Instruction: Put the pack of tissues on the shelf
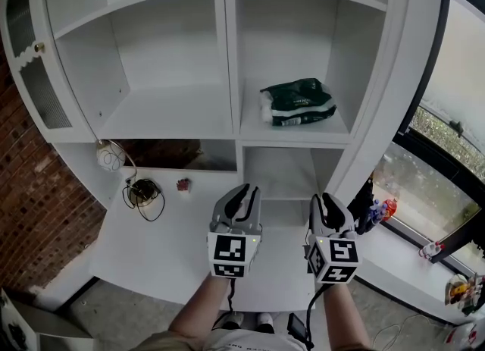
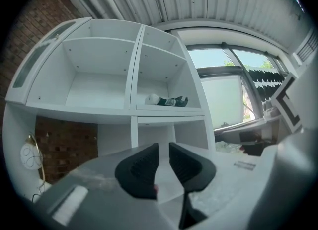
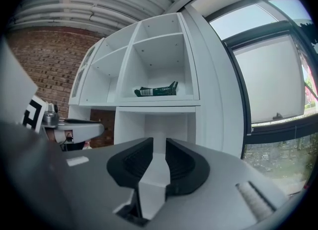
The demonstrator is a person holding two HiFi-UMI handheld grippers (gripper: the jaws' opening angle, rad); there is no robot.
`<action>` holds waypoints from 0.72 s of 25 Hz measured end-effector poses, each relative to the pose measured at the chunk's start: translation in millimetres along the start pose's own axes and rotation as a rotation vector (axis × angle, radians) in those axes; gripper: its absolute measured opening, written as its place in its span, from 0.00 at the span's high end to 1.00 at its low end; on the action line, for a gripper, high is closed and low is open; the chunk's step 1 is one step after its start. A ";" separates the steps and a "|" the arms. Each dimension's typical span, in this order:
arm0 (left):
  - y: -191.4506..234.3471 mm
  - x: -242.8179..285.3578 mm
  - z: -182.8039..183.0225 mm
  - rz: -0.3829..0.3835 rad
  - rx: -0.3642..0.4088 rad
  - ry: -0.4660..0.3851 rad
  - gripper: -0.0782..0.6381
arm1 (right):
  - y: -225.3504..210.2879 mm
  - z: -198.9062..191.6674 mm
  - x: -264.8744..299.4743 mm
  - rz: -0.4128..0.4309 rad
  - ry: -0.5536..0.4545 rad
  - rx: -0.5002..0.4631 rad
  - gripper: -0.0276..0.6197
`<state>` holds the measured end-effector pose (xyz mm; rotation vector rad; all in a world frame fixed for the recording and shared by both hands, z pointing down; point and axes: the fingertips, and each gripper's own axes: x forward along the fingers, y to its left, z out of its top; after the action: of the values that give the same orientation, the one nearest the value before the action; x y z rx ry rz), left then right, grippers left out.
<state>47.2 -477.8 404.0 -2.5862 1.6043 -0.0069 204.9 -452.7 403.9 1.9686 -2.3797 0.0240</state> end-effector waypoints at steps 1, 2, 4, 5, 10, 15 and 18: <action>1.3 -1.1 -3.8 0.003 -0.003 0.008 0.78 | -0.1 -1.3 -1.3 -0.002 0.001 0.003 0.83; 2.5 -2.5 -7.1 0.007 -0.005 0.016 0.78 | 0.1 -2.9 -2.8 -0.003 0.002 0.004 0.83; 4.1 -5.4 -11.7 0.015 -0.006 0.025 0.80 | 0.3 -6.5 -5.7 -0.006 0.006 0.008 0.85; 4.9 -6.6 -13.3 0.018 -0.006 0.027 0.80 | -0.1 -8.8 -6.8 -0.007 0.008 0.010 0.85; 9.4 -12.7 -16.4 0.028 -0.031 0.032 0.82 | -0.5 -20.5 -10.8 -0.009 0.024 0.030 0.90; 20.2 -20.3 -17.8 0.057 -0.037 0.030 0.85 | -1.9 -30.6 -15.0 -0.011 0.040 0.040 0.91; 24.0 -25.9 -18.3 0.077 -0.032 0.024 0.88 | -2.7 -34.6 -17.3 -0.019 0.046 0.040 0.94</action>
<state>13.2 -466.7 421.4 -2.5555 1.7246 -0.0064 211.8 -434.6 437.5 1.9855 -2.3495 0.1155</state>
